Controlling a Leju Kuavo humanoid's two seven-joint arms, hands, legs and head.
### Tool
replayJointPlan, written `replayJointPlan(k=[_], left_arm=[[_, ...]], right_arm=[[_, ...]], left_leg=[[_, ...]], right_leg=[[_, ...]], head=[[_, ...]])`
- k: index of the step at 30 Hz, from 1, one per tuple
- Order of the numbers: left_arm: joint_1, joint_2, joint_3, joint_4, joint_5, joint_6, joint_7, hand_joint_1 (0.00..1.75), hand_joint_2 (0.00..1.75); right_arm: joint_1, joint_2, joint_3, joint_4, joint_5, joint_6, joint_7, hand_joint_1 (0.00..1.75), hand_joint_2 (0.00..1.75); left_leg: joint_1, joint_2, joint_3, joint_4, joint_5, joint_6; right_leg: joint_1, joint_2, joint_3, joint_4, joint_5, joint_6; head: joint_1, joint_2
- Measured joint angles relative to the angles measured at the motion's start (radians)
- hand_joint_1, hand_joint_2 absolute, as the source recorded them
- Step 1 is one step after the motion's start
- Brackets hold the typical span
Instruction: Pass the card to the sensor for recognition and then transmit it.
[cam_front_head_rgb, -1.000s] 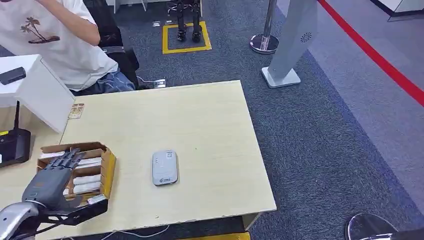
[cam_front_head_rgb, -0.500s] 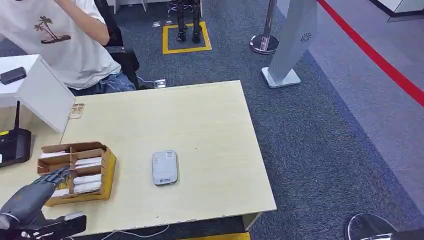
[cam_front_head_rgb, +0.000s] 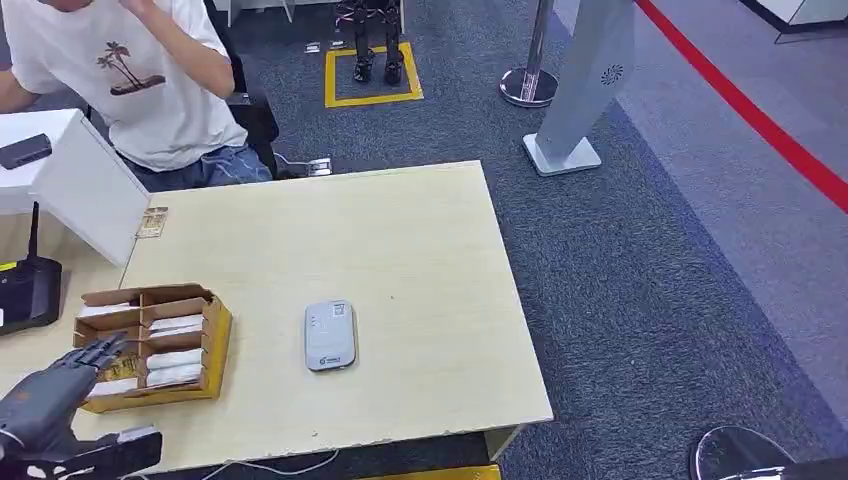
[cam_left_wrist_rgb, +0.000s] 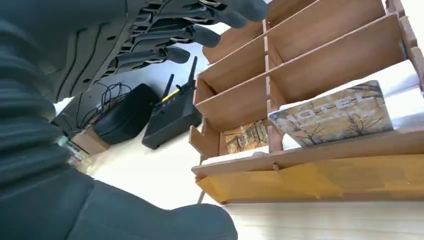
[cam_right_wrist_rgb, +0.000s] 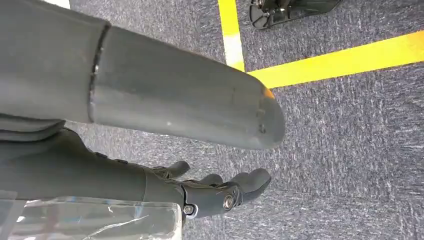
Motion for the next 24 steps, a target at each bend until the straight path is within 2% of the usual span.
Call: replayJointPlan(k=[6, 8, 12, 16, 24], left_arm=[[0.004, 0.000, 0.000, 0.000, -0.002, 0.004, 0.001, 0.00, 1.75], [0.002, -0.010, -0.002, 0.000, -0.040, 0.029, -0.004, 0.00, 1.75], [-0.033, -0.085, -0.036, 0.023, -0.160, 0.079, -0.016, 0.00, 1.75], [-0.046, -0.144, -0.071, 0.046, -0.184, 0.100, -0.017, 0.00, 1.75], [-0.046, -0.198, -0.093, 0.069, -0.190, 0.109, -0.018, 0.00, 1.75]], right_arm=[[0.000, 0.000, 0.000, 0.000, 0.000, 0.000, 0.000, 0.00, 1.75], [0.000, 0.000, 0.000, 0.000, 0.002, 0.001, -0.001, 0.00, 1.75], [-0.002, 0.000, 0.002, 0.001, 0.005, 0.003, -0.003, 0.00, 1.75], [-0.003, 0.000, 0.002, 0.002, 0.008, 0.005, -0.005, 0.00, 1.75], [-0.003, 0.000, 0.006, 0.005, 0.011, 0.006, 0.000, 0.00, 1.75]], left_leg=[[0.000, 0.000, 0.000, 0.000, 0.000, 0.000], [0.000, 0.000, 0.000, 0.000, 0.000, 0.000], [-0.001, -0.001, 0.000, 0.000, 0.000, 0.000], [-0.001, 0.000, 0.000, 0.000, 0.000, 0.000], [0.000, 0.000, 0.000, 0.000, 0.000, 0.000]], right_leg=[[0.000, 0.000, 0.000, 0.000, 0.000, 0.000], [0.000, 0.000, 0.000, 0.000, 0.000, 0.000], [0.000, -0.002, 0.001, 0.000, 0.000, 0.000], [0.000, -0.001, 0.000, -0.001, 0.000, 0.000], [0.000, -0.001, 0.000, -0.001, 0.000, 0.000]], head=[[0.000, 0.000], [0.000, 0.000], [0.000, 0.000], [0.000, 0.000], [0.000, 0.000]])
